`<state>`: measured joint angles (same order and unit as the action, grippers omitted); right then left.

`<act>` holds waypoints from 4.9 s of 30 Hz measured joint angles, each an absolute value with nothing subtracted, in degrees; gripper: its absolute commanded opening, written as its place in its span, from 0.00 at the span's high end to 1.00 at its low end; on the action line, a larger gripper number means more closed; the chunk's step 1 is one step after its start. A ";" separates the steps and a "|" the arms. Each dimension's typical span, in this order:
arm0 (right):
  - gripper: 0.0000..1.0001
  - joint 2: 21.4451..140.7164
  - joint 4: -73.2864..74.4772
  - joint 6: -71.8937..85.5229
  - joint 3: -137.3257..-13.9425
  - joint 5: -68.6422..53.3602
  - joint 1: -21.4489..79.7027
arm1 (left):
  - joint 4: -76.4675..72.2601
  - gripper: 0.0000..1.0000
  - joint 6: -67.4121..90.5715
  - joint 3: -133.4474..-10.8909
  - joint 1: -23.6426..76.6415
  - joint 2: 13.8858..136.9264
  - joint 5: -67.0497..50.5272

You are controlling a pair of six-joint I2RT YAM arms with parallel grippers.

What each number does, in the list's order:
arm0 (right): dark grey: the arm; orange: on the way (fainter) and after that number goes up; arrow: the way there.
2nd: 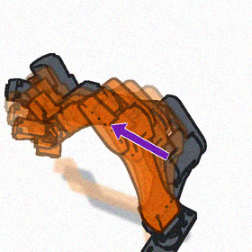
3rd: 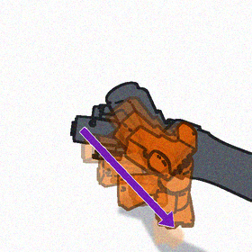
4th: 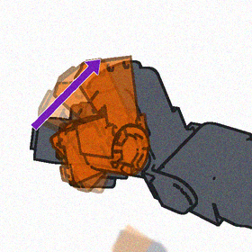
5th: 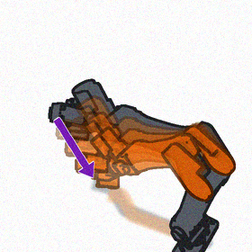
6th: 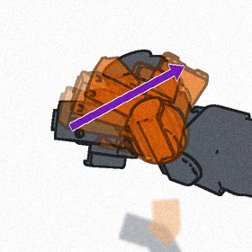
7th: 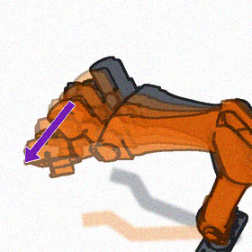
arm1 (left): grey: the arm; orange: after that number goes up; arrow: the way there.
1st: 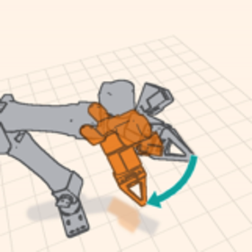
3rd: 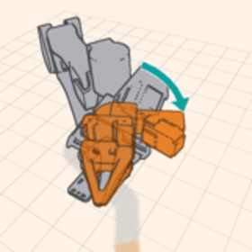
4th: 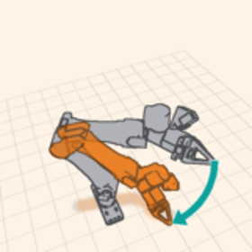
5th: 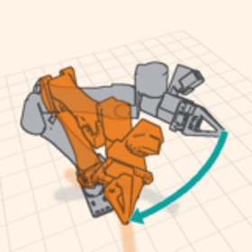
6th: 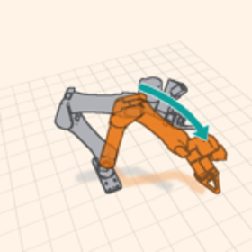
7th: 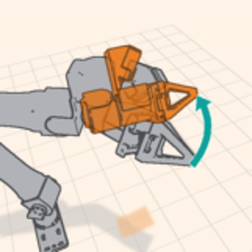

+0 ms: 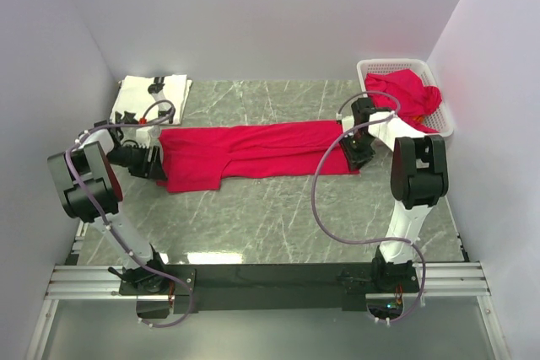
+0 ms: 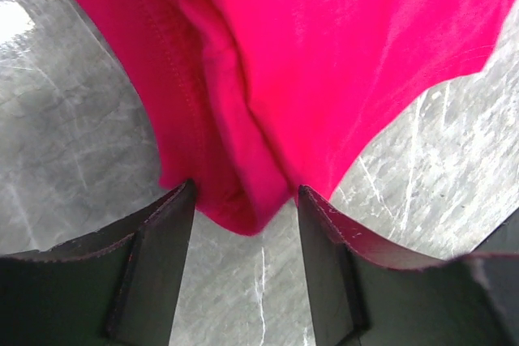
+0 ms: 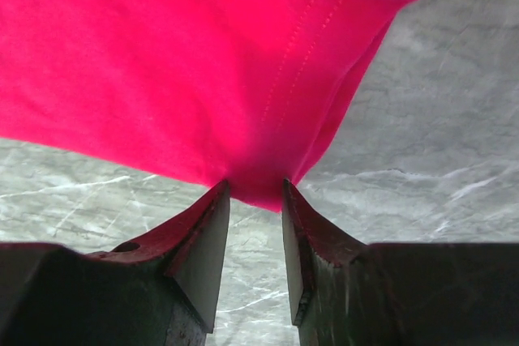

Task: Fold and stack the t-shirts
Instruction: Fold the tshirt

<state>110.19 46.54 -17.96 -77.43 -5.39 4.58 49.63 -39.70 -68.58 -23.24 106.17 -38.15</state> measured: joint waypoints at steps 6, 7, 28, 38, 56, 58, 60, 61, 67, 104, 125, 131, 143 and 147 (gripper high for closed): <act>0.48 110.87 46.44 -17.08 -77.25 -4.99 4.08 | 49.23 0.43 -39.70 -68.36 -23.35 107.37 -38.98; 0.53 110.87 46.39 -16.95 -77.25 -4.95 4.08 | 49.19 0.48 -39.70 -68.36 -23.44 107.42 -39.07; 0.89 109.73 46.96 -20.27 -74.50 -3.46 3.90 | 54.17 0.87 -44.16 -67.09 -29.17 107.83 -37.28; 0.56 105.82 53.74 -21.26 -75.07 -5.06 5.32 | 62.59 0.48 -51.86 -67.31 -30.35 100.82 -38.35; 0.49 97.34 29.08 6.00 -74.91 -27.57 32.40 | 64.97 0.45 -51.44 -59.86 -30.89 100.77 -40.88; 0.49 99.20 23.09 10.50 -74.35 -28.80 36.99 | 63.55 0.45 -50.11 -59.37 -30.70 101.69 -40.84; 0.50 101.54 15.88 16.34 -73.45 -30.02 40.95 | 61.93 0.45 -48.73 -58.83 -30.30 102.67 -40.88; 0.50 102.78 12.86 19.20 -73.01 -30.15 42.46 | 61.25 0.46 -48.14 -58.61 -30.09 103.04 -40.88; 0.44 111.13 1.93 30.22 -72.84 -29.21 48.60 | 59.09 0.47 -44.77 -57.65 -28.75 103.72 -41.36; 1.00 124.95 5.39 32.29 -84.33 -23.81 54.13 | 55.13 0.99 -44.31 -53.78 -26.81 101.60 -41.95; 1.00 122.41 8.58 30.41 -98.48 -26.85 43.88 | 67.11 0.99 -41.82 -82.52 -26.15 105.78 -52.53; 1.00 124.07 8.40 28.58 -104.60 -27.42 40.86 | 63.59 0.99 -35.14 -92.79 -22.35 113.03 -55.61; 1.00 133.97 8.23 27.38 -107.33 -27.94 39.31 | 52.14 0.99 -25.28 -95.00 -18.55 116.79 -51.68; 1.00 135.52 7.99 27.16 -108.88 -27.94 39.31 | 50.19 0.99 -24.29 -94.54 -18.52 116.79 -50.54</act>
<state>135.52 7.99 27.16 -108.88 -27.94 39.31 50.19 -24.29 -94.54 -18.52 116.79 -50.54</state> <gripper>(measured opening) 0.020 0.018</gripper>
